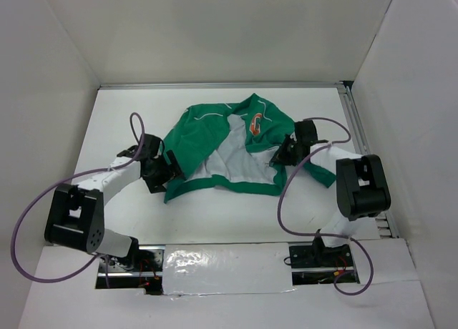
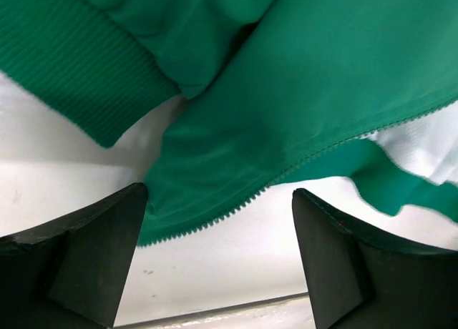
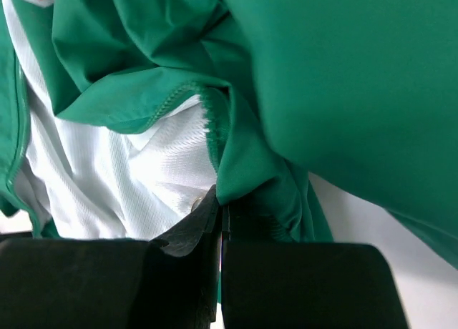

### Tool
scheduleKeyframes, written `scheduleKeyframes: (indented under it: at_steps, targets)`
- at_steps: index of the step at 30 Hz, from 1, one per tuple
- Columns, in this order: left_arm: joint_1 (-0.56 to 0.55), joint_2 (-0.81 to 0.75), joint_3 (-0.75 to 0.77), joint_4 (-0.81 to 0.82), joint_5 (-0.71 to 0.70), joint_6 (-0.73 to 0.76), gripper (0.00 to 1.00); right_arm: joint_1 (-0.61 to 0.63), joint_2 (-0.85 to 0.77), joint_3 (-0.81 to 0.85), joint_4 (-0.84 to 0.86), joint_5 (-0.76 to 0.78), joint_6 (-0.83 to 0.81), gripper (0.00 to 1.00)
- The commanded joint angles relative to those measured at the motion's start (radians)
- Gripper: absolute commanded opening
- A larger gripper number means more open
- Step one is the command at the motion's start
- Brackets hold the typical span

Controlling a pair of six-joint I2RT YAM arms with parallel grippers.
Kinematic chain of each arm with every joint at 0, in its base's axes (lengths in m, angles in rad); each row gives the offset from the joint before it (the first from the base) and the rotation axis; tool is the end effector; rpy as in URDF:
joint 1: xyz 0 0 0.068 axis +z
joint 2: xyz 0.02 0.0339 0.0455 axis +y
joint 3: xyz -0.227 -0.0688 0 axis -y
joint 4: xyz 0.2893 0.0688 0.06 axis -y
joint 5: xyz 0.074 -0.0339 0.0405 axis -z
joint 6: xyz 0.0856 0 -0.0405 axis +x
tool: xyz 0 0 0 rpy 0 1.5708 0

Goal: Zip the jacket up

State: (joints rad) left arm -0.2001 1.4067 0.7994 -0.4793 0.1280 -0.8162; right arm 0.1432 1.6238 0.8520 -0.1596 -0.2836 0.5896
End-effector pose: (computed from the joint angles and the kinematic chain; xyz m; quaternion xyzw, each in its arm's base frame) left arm 0.3200 -0.0760 0.0810 -0.2791 0.9279 -0.1707 0.1788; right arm 0.3671 0.0771 0.0561 0.1647 0.9263 0.2367 0.2424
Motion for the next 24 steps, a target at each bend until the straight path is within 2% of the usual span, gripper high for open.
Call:
scheduleKeyframes:
  at_steps: [1, 7, 12, 15, 18, 21, 24]
  targets:
    - [-0.015, 0.053, -0.008, 0.088, 0.061, 0.052, 0.94, -0.025, 0.041, 0.094, -0.009, -0.009, -0.022, 0.0]
    - [-0.104, 0.176, 0.038, 0.212, 0.176, 0.063, 0.92, -0.05, 0.1, 0.183, 0.005, -0.014, -0.033, 0.0]
    - [-0.231, 0.221, 0.124, 0.202, 0.205, 0.081, 0.94, -0.062, 0.136, 0.268, -0.021, 0.023, -0.06, 0.0]
    - [-0.32, 0.16, 0.153, 0.185, 0.176, 0.095, 0.97, -0.077, 0.14, 0.3, -0.032, 0.023, -0.074, 0.0]
    - [-0.381, 0.01, 0.107, 0.24, 0.199, 0.126, 0.99, -0.08, 0.116, 0.285, -0.023, 0.014, -0.082, 0.0]
    - [-0.38, -0.057, 0.054, 0.229, 0.191, 0.12, 0.99, -0.082, 0.078, 0.242, -0.006, 0.006, -0.082, 0.0]
    - [-0.345, -0.083, 0.029, 0.157, 0.09, 0.062, 0.99, -0.083, 0.044, 0.208, 0.002, 0.0, -0.082, 0.0]
